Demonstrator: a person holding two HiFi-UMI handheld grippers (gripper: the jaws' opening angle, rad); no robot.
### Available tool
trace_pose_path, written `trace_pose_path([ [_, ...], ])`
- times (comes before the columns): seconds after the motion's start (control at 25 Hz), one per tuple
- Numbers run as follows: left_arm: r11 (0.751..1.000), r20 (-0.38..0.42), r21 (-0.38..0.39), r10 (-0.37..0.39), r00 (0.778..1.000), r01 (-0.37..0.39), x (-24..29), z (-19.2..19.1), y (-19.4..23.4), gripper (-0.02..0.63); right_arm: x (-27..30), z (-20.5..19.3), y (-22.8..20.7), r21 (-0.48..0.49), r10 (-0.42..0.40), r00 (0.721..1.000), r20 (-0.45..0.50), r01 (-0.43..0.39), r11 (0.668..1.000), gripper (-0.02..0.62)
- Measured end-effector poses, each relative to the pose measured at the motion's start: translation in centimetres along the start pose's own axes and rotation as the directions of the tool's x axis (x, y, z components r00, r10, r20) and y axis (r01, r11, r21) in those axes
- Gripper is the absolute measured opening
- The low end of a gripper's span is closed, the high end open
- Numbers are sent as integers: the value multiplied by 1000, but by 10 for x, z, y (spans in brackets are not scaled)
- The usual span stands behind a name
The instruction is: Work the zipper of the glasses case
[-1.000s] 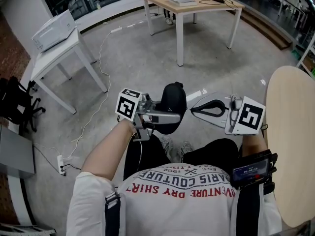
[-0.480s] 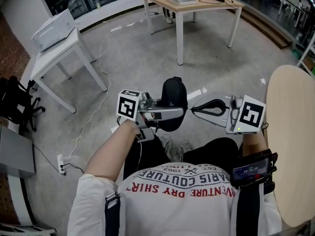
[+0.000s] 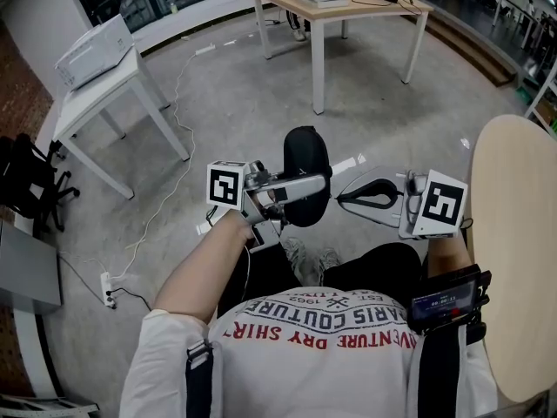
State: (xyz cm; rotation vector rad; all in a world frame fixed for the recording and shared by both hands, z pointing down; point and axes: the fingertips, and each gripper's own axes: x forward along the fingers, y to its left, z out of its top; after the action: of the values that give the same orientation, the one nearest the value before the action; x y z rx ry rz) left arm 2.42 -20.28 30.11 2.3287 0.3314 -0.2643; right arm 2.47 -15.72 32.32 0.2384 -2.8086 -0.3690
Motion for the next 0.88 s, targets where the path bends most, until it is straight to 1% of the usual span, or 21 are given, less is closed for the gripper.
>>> trace_pose_path([
  [0.08, 1000, 11, 4, 10, 1000, -10, 0, 3, 0, 250, 1, 0, 0, 5, -2, 1000, 1, 2, 1000, 0],
  [0.16, 1000, 30, -12, 11, 999, -11, 0, 4, 1, 250, 1, 0, -1, 13, -3, 1000, 6, 3, 1000, 0],
  [0.28, 997, 111, -76, 2, 994, 7, -1, 11, 1, 250, 3, -2, 2, 15, 16, 1000, -4, -16, 1000, 0],
  [0.36, 995, 156, -99, 12, 988, 4, -2, 18, 4, 250, 5, -6, 4, 1, 25, 1000, -14, -25, 1000, 0],
  [0.6, 994, 193, -106, 40, 980, -20, -3, 20, 10, 250, 5, -9, 5, 50, 18, 1000, 1, -18, 999, 0],
  [0.88, 991, 277, -124, 75, 958, -41, -6, 32, 14, 252, 6, -11, 5, 64, 14, 1000, 21, -15, 998, 0],
])
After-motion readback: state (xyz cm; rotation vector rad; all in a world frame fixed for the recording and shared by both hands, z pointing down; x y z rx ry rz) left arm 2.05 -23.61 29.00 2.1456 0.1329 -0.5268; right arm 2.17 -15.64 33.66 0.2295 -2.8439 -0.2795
